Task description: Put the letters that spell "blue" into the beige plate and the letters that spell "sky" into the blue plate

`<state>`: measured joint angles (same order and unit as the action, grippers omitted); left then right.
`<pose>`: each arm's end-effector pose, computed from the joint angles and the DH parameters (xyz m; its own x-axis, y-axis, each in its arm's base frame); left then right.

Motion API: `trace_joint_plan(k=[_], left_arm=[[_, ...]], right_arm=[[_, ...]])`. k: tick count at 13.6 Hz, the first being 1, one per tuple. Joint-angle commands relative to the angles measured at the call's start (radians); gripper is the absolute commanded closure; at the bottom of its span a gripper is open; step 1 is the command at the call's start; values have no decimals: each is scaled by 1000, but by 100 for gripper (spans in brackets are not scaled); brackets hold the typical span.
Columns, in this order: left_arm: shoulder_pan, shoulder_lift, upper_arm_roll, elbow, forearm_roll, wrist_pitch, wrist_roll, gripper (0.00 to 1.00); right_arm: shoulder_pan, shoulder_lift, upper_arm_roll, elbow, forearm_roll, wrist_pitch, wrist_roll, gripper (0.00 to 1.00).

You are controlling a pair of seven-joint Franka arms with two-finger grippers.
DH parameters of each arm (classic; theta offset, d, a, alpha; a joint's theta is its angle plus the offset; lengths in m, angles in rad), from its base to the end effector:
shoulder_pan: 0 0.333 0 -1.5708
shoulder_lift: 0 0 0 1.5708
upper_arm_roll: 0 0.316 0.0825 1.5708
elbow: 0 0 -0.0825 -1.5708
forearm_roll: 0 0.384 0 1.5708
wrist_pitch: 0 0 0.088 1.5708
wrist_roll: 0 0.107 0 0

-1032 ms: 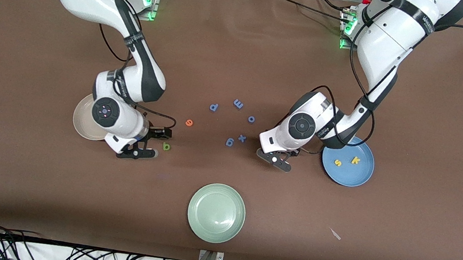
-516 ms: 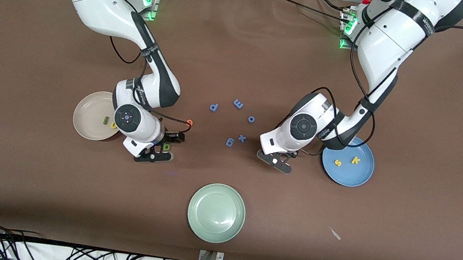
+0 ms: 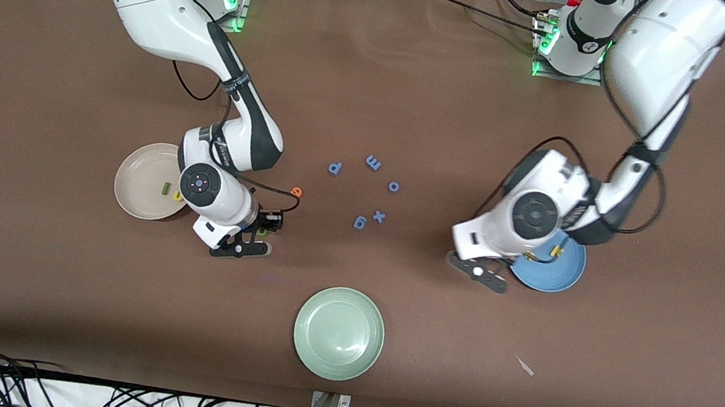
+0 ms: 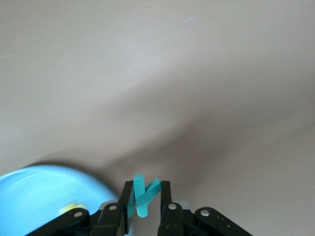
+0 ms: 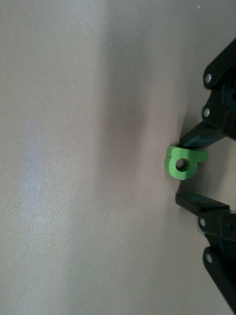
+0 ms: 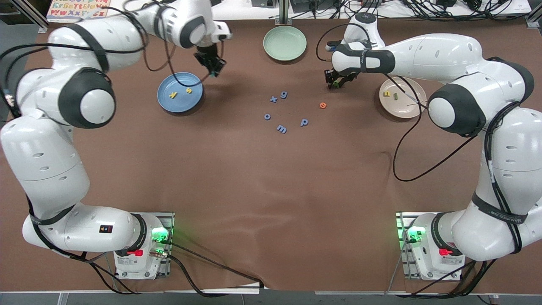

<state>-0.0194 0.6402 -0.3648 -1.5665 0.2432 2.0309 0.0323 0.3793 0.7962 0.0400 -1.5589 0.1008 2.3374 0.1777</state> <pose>0.6504 -0.2113 0.2764 0.8761 -0.4651 -0.1270 -0.4668 -0.8842 0.0172 0.6402 0.2829 0.1741 0.9863 0.1602 -0.0391 0.1560 -0.9832 -0.0943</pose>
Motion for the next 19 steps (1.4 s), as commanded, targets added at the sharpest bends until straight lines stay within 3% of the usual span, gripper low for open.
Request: trace_joint_plan(k=[1,2,4,5,6,7,8,11,14,19], left_arm=[[134,-30,-11,-41,31,-46,225,100],[172,-30,-11,-53,31,-54,280,100],[237,-34,-17,-121,31,-46,301,100],[242,-34,-19,-139,30,-43,301,93],[239,-34,-23,-144,28,-43,284,67],[228,-34,-23,-142,28,-43,279,19],[228,-34,-23,-138,27,-43,279,0],[231,-42,-25,-109,18,-54,290,0],[230,-131,-60,-99,14,-84,275,0],[230,-250,-108,73,-45,-386,195,0]], right_arm=[[0,20,5,22,11,0,6,76],[-2,15,3,23,11,-7,3,81],[-8,9,3,36,11,-18,2,82],[-10,9,1,40,13,-30,2,82],[-10,3,1,51,13,-44,2,82],[-10,-2,-3,63,11,-75,-4,82],[-20,-15,-5,66,7,-108,-10,82],[-56,-67,-11,62,0,-225,-84,81],[-59,-129,-90,-1,-3,-290,-191,81],[-59,-186,-239,-89,0,-383,-400,81]])
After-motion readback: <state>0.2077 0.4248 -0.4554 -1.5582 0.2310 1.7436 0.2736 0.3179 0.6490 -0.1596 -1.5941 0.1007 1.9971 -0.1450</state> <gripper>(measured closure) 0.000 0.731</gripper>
